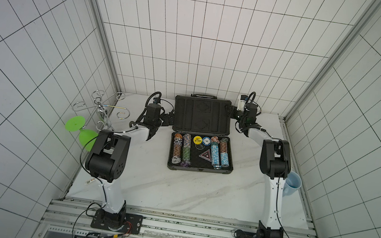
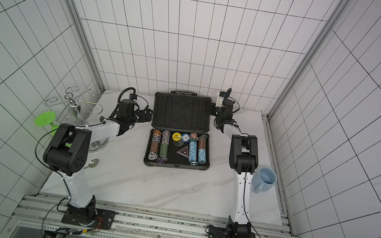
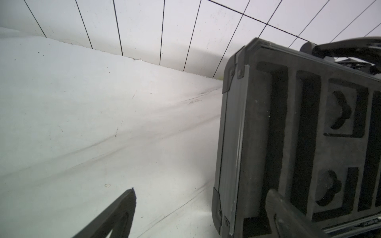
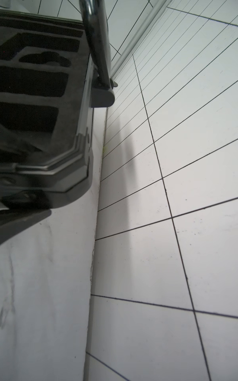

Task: Close the poker set cases
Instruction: Close the lid of the poker set case.

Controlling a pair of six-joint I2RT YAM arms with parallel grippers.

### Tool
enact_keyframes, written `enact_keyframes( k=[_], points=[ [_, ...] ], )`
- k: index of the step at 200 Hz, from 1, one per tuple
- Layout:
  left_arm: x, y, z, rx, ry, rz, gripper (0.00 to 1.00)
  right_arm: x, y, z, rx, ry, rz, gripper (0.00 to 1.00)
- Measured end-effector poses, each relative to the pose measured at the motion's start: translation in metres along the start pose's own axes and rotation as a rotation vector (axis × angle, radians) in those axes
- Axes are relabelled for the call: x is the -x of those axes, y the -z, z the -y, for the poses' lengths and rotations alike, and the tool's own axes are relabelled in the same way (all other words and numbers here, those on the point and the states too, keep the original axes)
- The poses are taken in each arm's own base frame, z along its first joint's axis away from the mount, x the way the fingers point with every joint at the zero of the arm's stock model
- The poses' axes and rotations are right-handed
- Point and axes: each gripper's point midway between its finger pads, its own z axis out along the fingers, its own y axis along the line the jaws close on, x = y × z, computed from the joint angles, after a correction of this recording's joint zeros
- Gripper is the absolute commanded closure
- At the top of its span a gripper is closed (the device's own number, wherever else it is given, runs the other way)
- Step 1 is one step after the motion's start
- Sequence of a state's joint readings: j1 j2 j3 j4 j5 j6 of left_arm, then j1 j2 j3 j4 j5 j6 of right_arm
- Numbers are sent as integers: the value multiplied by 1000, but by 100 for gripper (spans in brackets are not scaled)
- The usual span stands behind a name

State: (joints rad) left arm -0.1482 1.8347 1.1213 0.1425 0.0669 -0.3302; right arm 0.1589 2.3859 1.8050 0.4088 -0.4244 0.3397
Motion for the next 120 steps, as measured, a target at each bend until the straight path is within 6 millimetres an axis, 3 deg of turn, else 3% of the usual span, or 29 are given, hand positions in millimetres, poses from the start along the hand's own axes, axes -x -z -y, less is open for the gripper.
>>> enact_keyframes(
  k=[28, 73, 120],
  points=[
    [15, -2, 3, -18, 18, 20, 2, 7, 3, -6, 11, 17, 12, 100],
    [51, 3, 31, -117, 9, 75, 3, 25, 24, -24, 33, 66, 46, 100],
    [55, 4, 45, -171, 1, 59, 11, 35, 48, -38, 47, 111, 80, 100]
  ],
)
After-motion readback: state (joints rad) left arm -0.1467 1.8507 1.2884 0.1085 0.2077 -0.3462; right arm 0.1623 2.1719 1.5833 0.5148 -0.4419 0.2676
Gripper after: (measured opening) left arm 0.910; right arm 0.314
